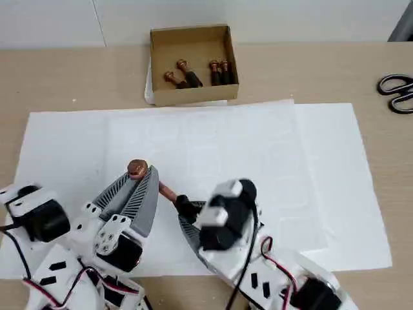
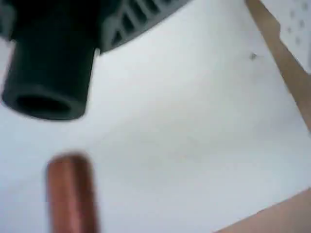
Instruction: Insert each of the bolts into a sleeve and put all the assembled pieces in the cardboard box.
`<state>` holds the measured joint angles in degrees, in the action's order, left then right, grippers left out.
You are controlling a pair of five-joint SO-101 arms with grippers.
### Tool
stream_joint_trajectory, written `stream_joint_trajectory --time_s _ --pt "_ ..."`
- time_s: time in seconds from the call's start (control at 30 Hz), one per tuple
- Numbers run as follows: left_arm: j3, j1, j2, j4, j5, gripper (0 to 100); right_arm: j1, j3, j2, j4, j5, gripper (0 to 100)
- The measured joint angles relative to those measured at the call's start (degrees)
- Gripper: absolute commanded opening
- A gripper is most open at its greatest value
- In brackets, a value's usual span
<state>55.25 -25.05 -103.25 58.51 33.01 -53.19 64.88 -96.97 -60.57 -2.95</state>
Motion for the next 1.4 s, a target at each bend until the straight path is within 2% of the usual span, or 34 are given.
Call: stream_joint_trajectory --time_s 0.1,0.53,0.9,1.2,1.4 --pt "-0.8 0.0 0.0 0.0 0.1 1 -0.1 3.3 -5.6 0.0 2.6 0.5" --pt "0.6 -0.3 3.3 0.1 4.2 1 -0.1 4.1 -6.1 3.5 7.6 0.5" --pt "0.4 -4.7 5.8 -0.9 4.3 1 0.1 4.3 -6.0 4.3 7.8 0.5" --pt "-3.0 -4.7 9.0 -0.2 4.3 1 0.4 4.3 -6.0 4.7 7.8 0.5" --pt "-5.0 -3.3 10.9 1.8 4.5 1 3.4 4.3 -6.0 4.8 7.8 0.5"
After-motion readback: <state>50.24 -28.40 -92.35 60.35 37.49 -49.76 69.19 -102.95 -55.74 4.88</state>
